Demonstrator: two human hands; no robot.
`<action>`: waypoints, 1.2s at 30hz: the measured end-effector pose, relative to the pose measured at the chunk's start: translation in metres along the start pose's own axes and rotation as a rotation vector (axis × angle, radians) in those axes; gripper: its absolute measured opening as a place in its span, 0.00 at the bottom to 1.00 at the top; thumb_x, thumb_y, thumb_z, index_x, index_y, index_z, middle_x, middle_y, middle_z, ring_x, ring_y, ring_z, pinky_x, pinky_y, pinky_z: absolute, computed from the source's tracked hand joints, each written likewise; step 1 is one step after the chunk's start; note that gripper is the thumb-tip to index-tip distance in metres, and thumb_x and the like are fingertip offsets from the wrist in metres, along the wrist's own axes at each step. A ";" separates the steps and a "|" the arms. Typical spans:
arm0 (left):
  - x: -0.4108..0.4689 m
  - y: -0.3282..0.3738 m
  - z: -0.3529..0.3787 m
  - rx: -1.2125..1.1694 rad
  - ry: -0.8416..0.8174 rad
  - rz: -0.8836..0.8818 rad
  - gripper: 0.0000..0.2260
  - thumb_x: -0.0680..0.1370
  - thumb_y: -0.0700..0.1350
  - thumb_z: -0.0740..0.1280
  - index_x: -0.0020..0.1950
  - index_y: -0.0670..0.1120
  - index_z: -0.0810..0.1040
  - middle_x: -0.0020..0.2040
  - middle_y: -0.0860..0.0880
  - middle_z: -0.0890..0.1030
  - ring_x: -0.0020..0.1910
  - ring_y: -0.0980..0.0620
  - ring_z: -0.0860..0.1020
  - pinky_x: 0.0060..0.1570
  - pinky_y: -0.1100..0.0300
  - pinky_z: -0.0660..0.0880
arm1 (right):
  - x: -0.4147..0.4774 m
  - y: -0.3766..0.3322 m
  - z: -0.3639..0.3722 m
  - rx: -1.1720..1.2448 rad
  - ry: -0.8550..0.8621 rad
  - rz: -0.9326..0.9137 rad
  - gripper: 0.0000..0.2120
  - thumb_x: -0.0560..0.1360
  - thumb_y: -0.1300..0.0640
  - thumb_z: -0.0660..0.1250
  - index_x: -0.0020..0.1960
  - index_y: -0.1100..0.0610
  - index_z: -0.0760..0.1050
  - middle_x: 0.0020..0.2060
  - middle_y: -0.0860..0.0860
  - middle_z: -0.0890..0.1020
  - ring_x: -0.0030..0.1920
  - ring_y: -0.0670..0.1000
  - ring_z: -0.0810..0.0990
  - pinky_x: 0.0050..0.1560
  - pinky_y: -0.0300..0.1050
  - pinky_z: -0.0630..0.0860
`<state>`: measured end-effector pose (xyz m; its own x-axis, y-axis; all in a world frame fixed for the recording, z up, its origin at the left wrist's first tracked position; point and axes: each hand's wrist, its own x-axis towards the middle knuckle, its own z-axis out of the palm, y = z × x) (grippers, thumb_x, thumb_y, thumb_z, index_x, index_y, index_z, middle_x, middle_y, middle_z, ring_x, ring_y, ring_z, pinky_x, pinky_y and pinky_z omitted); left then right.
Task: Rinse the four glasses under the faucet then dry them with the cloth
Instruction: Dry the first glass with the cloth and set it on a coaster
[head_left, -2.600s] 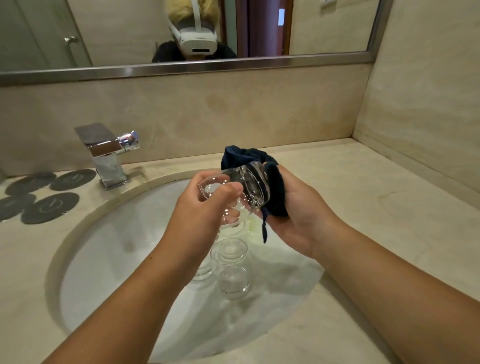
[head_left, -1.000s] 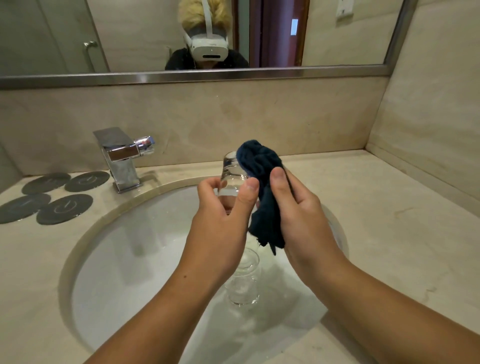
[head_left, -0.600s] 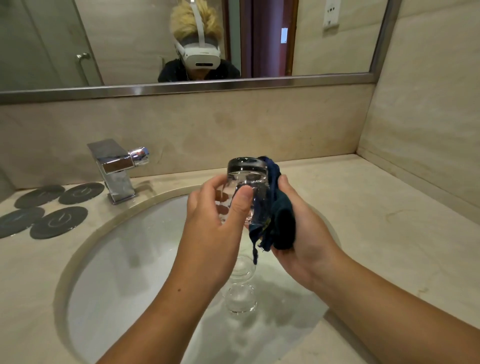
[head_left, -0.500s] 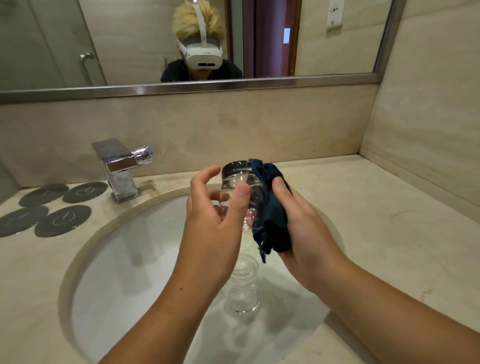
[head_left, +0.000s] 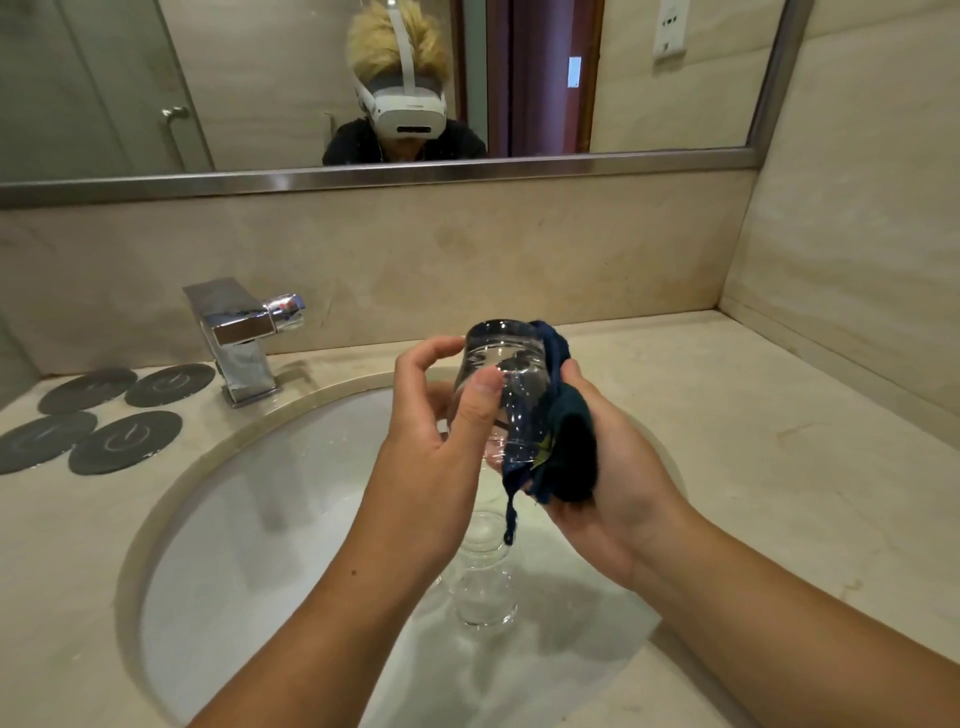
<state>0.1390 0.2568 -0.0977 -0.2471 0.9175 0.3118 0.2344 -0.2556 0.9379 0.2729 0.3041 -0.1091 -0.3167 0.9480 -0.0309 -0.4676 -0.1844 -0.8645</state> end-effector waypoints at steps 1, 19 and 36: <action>0.001 0.000 -0.001 0.024 0.007 -0.014 0.20 0.75 0.69 0.59 0.65 0.66 0.70 0.54 0.57 0.84 0.50 0.67 0.82 0.46 0.66 0.74 | 0.002 0.000 -0.001 -0.018 0.018 -0.015 0.23 0.86 0.41 0.59 0.64 0.55 0.85 0.59 0.56 0.88 0.64 0.58 0.84 0.71 0.55 0.75; -0.003 0.003 -0.004 -0.151 0.051 -0.056 0.26 0.70 0.67 0.74 0.65 0.59 0.78 0.54 0.51 0.87 0.49 0.51 0.89 0.58 0.48 0.83 | 0.000 -0.004 0.002 -0.065 0.054 -0.022 0.22 0.86 0.42 0.59 0.66 0.53 0.83 0.58 0.54 0.88 0.60 0.56 0.86 0.62 0.53 0.80; 0.001 -0.006 0.002 -0.320 0.094 -0.086 0.26 0.69 0.66 0.69 0.65 0.60 0.79 0.51 0.51 0.87 0.48 0.49 0.87 0.50 0.56 0.83 | -0.002 -0.006 0.001 -0.496 -0.027 -0.370 0.19 0.85 0.39 0.62 0.75 0.32 0.72 0.71 0.37 0.79 0.65 0.43 0.80 0.65 0.47 0.79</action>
<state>0.1392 0.2603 -0.1033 -0.3423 0.9114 0.2284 -0.0937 -0.2750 0.9569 0.2755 0.3026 -0.1030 -0.2308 0.9179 0.3227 -0.1134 0.3040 -0.9459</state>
